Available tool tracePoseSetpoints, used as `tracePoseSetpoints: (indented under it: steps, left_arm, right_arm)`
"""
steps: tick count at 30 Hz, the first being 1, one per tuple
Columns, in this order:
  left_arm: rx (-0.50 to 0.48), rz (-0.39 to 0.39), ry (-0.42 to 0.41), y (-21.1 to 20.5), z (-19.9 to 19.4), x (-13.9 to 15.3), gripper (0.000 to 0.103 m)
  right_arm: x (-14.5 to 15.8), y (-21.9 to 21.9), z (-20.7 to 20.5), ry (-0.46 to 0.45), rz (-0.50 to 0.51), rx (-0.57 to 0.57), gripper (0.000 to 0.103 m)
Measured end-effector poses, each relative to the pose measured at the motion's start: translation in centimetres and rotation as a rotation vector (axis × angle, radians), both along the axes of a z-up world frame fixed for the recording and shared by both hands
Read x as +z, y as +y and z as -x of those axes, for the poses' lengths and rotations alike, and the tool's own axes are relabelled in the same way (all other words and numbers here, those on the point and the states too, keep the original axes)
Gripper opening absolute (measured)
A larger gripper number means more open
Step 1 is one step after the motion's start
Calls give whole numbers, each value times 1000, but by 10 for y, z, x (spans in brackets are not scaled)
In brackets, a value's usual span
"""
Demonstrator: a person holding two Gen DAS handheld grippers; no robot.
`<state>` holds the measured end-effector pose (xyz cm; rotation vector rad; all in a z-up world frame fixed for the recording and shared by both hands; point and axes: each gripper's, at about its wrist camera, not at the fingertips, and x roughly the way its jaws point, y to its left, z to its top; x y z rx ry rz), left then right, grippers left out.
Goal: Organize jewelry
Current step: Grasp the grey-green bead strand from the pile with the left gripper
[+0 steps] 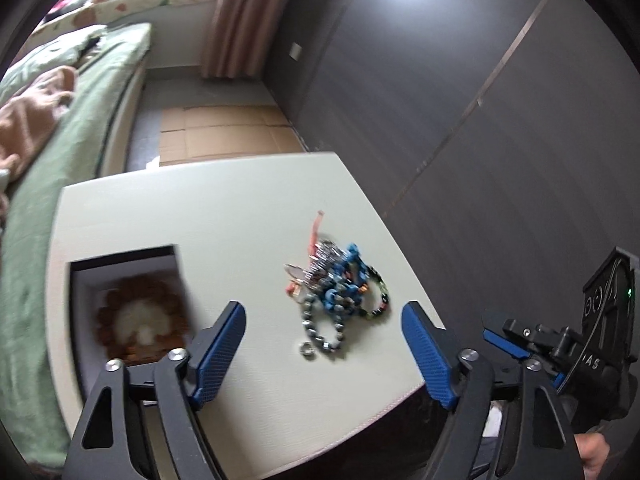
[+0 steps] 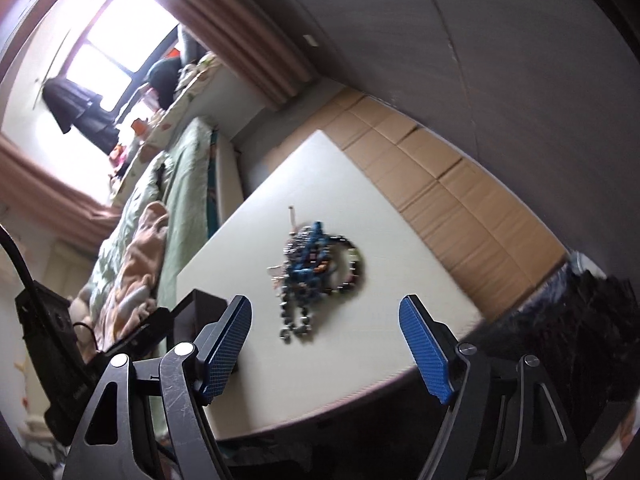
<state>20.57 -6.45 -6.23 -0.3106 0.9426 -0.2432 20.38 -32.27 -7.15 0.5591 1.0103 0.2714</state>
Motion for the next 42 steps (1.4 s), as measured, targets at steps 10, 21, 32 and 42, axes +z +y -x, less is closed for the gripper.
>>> tracePoseSetpoints:
  steps: [10,21,32,42]
  left_arm:
    - [-90,-67,79,-43,-24,-43,60]
    - [-136,-221,129,-74,-39,-81,49]
    - [-171,-240,109,-71,-36,-71,11]
    - [-145,-98,59,-39,-39,-33,11]
  right_arm:
    - [-31,-30,-6,101,-65,-66,77]
    - [-40,-27,-24,133,-55,-51,77]
    - [-44,-15,-38,152,-29,-28,76]
    - [-45,7,-45,147,-5,28,76]
